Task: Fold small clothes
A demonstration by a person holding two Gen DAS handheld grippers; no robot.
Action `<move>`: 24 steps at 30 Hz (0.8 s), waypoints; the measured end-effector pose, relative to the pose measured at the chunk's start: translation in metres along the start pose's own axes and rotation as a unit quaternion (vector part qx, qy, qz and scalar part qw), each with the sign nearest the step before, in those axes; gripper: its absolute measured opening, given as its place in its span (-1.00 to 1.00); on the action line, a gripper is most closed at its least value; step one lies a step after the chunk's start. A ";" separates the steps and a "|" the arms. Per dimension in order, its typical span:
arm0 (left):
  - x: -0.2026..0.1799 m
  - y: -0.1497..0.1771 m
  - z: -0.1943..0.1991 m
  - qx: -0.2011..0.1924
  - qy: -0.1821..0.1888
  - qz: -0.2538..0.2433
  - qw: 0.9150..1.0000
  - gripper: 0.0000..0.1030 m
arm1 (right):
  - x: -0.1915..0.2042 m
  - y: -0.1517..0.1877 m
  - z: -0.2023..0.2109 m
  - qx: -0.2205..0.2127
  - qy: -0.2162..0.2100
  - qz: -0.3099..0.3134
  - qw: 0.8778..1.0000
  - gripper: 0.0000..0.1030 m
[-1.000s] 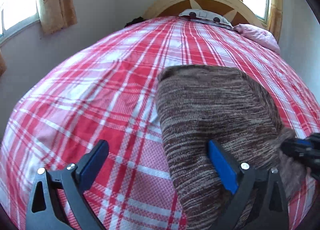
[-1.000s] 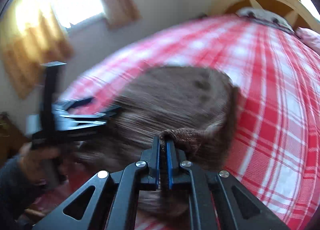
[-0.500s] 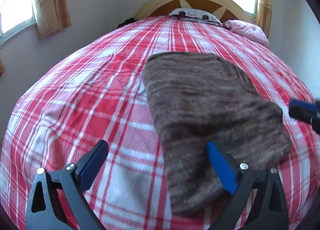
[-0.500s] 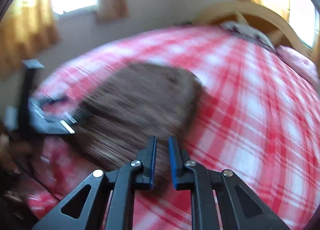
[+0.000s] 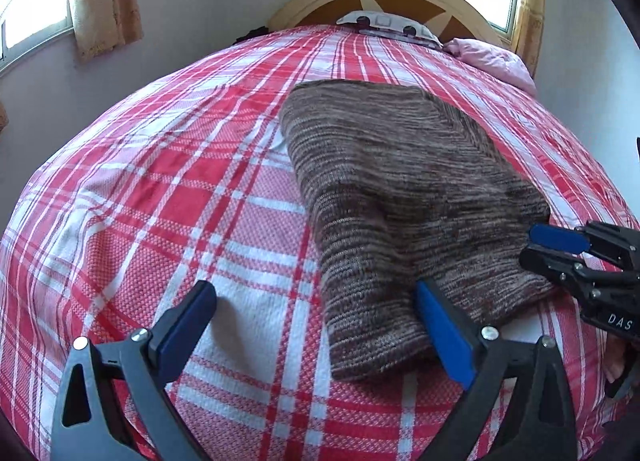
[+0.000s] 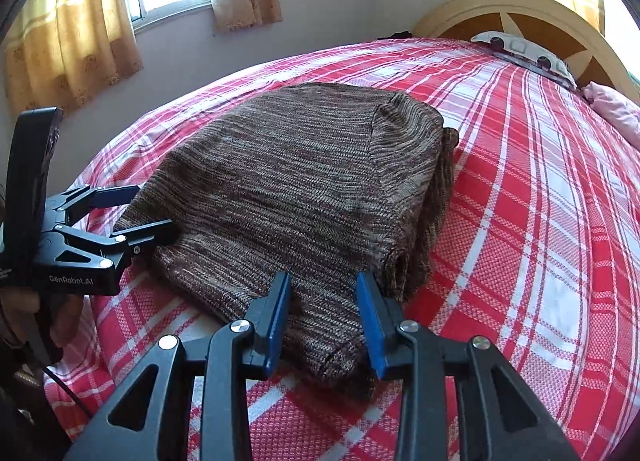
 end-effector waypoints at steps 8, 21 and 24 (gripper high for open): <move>-0.007 0.009 0.017 -0.007 -0.007 -0.027 1.000 0.97 | -0.001 0.009 0.010 -0.013 0.027 -0.010 1.000 -0.32; -0.016 0.000 0.099 -0.071 0.010 -0.066 0.995 0.97 | 0.001 0.016 0.074 -0.028 0.076 -0.066 0.995 -0.13; -0.023 -0.011 0.125 -0.108 0.018 -0.070 0.992 1.00 | 0.014 -0.001 0.111 -0.083 0.084 -0.061 0.991 0.16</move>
Point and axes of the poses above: each gripper's, at about its wrist camera, not at the fingertips, and z roughly against the way its jaws point, x to its left, y to its underside, the point moved 4 cm from there along -z, roughly the way its jaws point, and after that the axes turned 10 degrees about y, right-handed, at the moved point
